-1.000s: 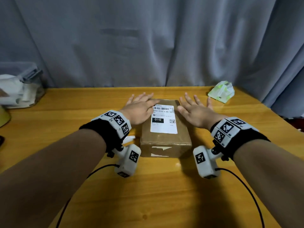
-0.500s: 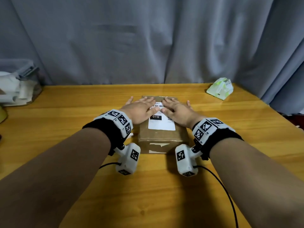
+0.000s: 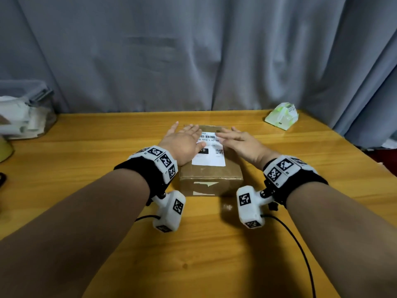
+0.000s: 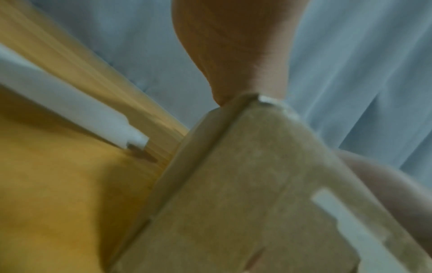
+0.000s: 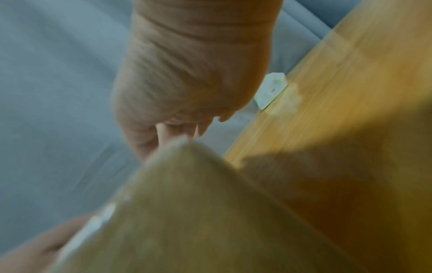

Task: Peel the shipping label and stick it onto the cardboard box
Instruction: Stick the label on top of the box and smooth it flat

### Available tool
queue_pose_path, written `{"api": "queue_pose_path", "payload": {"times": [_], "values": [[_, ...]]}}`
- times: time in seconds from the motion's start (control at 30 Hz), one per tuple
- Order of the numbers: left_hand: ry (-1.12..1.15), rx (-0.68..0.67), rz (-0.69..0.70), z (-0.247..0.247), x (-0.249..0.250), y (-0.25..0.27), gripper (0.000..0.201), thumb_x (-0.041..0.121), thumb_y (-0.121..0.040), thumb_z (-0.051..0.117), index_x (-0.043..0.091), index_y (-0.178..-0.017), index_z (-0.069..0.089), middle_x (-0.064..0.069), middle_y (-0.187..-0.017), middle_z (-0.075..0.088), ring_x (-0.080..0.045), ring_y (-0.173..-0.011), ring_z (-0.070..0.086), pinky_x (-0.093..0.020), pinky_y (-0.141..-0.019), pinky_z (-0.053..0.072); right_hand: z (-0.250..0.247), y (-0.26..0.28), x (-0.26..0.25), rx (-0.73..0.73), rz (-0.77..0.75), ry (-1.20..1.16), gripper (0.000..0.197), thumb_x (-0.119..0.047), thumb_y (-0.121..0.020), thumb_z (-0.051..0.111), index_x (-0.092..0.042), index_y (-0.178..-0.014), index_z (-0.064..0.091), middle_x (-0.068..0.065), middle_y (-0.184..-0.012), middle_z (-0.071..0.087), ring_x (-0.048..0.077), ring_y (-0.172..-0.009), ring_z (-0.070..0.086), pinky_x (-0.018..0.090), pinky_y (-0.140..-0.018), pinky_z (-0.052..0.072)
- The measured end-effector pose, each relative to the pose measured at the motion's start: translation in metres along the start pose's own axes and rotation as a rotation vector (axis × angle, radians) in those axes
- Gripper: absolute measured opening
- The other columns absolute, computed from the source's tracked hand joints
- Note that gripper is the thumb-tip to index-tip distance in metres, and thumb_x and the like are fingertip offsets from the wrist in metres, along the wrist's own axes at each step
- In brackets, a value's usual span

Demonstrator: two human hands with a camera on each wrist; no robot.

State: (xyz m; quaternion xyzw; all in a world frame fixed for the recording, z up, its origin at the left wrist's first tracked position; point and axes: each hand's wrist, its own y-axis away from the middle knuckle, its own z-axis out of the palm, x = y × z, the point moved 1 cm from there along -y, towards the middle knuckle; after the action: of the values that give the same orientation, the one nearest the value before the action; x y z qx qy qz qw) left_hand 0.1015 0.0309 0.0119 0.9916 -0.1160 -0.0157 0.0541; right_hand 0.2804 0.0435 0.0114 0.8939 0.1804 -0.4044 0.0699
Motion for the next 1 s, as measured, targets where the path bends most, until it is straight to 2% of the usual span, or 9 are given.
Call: {"api": "queue_pose_path", "payload": {"times": [0.17, 0.27, 0.33, 0.43, 0.57, 0.63, 0.73, 0.87, 1.0], "values": [[0.19, -0.032, 0.049, 0.009, -0.014, 0.008, 0.054, 0.046, -0.099, 0.017, 0.028, -0.149, 0.012, 0.009, -0.16, 0.004, -0.011, -0.148, 0.001, -0.042, -0.118, -0.007, 0.017, 0.013, 0.006, 0.008, -0.044, -0.16, 0.027, -0.011, -0.09, 0.051, -0.002, -0.11, 0.066, 0.007, -0.137, 0.054, 0.015, -0.142, 0.024, 0.038, -0.119, -0.006], [0.189, -0.026, 0.032, 0.01, -0.014, 0.008, 0.054, 0.046, -0.099, 0.017, 0.028, -0.149, 0.011, 0.009, -0.16, 0.004, -0.012, -0.148, 0.001, -0.042, -0.118, -0.007, 0.015, 0.026, 0.008, 0.064, -0.078, -0.276, 0.026, -0.007, -0.082, 0.054, 0.007, -0.099, 0.068, 0.011, -0.116, 0.068, 0.01, -0.125, 0.048, 0.026, -0.118, 0.013], [0.195, 0.036, 0.061, 0.009, -0.013, 0.008, 0.052, 0.042, -0.099, 0.023, 0.024, -0.148, 0.022, 0.006, -0.159, 0.013, -0.012, -0.148, 0.008, -0.04, -0.119, -0.004, 0.014, 0.034, 0.004, 0.143, -0.077, -0.439, 0.025, -0.002, -0.076, 0.05, 0.014, -0.082, 0.069, 0.001, -0.081, 0.077, 0.003, -0.092, 0.066, 0.006, -0.094, 0.039], [0.257, 0.211, 0.178, 0.008, -0.009, 0.012, 0.037, 0.025, -0.097, 0.042, 0.018, -0.131, 0.054, 0.0, -0.149, 0.041, -0.016, -0.141, 0.033, -0.029, -0.118, 0.017, 0.013, 0.032, -0.003, 0.287, -0.065, -0.517, 0.025, 0.014, -0.078, 0.042, 0.016, -0.068, 0.066, -0.005, -0.045, 0.066, 0.0, -0.052, 0.062, 0.009, -0.057, 0.049], [0.455, 0.156, 0.159, 0.006, -0.007, 0.025, 0.038, 0.029, -0.094, 0.051, 0.019, -0.13, 0.055, 0.0, -0.143, 0.049, -0.017, -0.134, 0.043, -0.026, -0.111, 0.028, 0.019, 0.014, -0.008, 0.293, -0.111, -0.37, 0.015, -0.001, -0.088, 0.054, 0.001, -0.094, 0.067, 0.008, -0.081, 0.069, 0.009, -0.062, 0.067, 0.019, -0.067, 0.054], [0.447, 0.054, 0.168, 0.003, -0.01, 0.029, 0.046, 0.035, -0.093, 0.05, 0.021, -0.136, 0.048, 0.002, -0.15, 0.039, -0.015, -0.139, 0.033, -0.031, -0.117, 0.017, 0.026, 0.01, -0.005, 0.235, -0.139, -0.19, 0.021, -0.008, -0.088, 0.059, -0.003, -0.107, 0.067, 0.014, -0.106, 0.067, 0.016, -0.09, 0.063, 0.028, -0.089, 0.05], [0.383, -0.062, 0.181, 0.0, -0.015, 0.034, 0.052, 0.037, -0.094, 0.046, 0.025, -0.144, 0.034, 0.0, -0.157, 0.023, -0.013, -0.147, 0.013, -0.043, -0.119, -0.004, 0.032, 0.012, -0.004, 0.136, -0.133, 0.163, 0.03, -0.024, -0.089, 0.059, -0.022, -0.118, 0.064, 0.001, -0.133, 0.057, 0.018, -0.126, 0.044, 0.035, -0.113, 0.025], [0.426, -0.156, 0.152, 0.005, -0.014, 0.037, 0.054, 0.034, -0.097, 0.04, 0.029, -0.147, 0.022, 0.007, -0.16, 0.007, -0.016, -0.148, -0.006, -0.048, -0.12, -0.005, 0.02, 0.021, -0.006, -0.052, 0.049, 0.338, 0.044, -0.042, -0.092, 0.048, -0.041, -0.135, 0.041, -0.012, -0.158, 0.018, 0.019, -0.147, 0.002, 0.053, -0.116, -0.008], [0.437, -0.193, 0.129, 0.012, -0.019, 0.044, 0.052, 0.034, -0.099, 0.034, 0.034, -0.148, 0.016, 0.01, -0.16, -0.003, -0.017, -0.147, -0.014, -0.052, -0.118, -0.007, 0.01, 0.028, -0.001, -0.166, 0.095, 0.335, 0.053, -0.043, -0.091, 0.05, -0.045, -0.14, 0.029, -0.005, -0.16, 0.003, 0.025, -0.148, -0.006, 0.058, -0.116, -0.01]]}}
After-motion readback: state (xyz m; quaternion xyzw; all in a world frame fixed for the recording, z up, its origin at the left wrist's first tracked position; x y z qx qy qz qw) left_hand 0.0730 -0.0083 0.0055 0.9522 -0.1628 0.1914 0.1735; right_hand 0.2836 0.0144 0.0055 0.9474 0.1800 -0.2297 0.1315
